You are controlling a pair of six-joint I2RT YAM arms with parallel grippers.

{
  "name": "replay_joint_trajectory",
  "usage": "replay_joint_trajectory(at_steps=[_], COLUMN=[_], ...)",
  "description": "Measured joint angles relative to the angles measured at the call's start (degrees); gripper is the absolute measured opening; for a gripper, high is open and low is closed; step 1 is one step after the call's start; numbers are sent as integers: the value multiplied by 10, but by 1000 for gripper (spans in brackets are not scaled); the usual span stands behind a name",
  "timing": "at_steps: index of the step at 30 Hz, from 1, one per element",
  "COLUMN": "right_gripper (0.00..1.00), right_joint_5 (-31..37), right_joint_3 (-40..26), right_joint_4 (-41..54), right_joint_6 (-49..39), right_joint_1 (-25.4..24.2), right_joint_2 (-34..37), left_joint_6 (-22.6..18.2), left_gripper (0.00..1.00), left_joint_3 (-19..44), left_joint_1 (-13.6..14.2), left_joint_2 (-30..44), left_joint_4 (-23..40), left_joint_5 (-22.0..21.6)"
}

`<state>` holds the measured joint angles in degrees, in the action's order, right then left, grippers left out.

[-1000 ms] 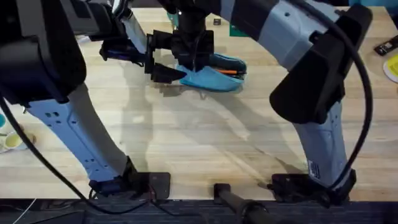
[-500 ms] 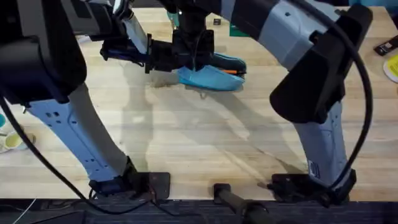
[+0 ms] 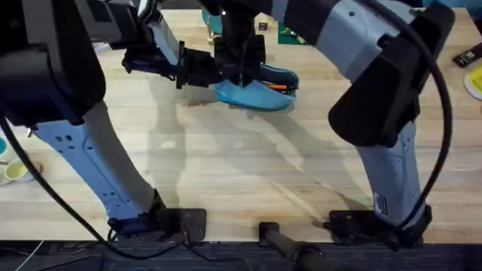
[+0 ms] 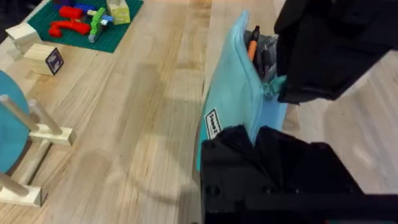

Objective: Unzip the bag, pick up the pens from the table one at a time and place them inside, then zip the bag closed.

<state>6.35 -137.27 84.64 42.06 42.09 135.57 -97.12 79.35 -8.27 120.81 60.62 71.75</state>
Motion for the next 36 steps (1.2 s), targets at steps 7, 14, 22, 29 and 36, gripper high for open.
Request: replay_joint_trajectory(at_steps=[7,14,22,29,36], right_gripper=[31,31,31,31,32], right_joint_5=[-4,-15,-10,-7,16], right_joint_3=[-3,-6,-6,-6,-6], right_joint_4=[17,33,65,68,80], right_joint_6=[-59,-102,-143,-168,-180], right_joint_1=[-12,-24,-44,-45,-48], right_joint_2=[0,0,0,0,0], left_joint_6=[0,0,0,0,0], left_gripper=[43,43,43,43,43], left_joint_3=[0,0,0,0,0], left_joint_1=[3,5,2,2,2], left_joint_2=[0,0,0,0,0], left_joint_4=[0,0,-3,-4,-4], left_joint_5=[-2,-5,-9,-9,-10])
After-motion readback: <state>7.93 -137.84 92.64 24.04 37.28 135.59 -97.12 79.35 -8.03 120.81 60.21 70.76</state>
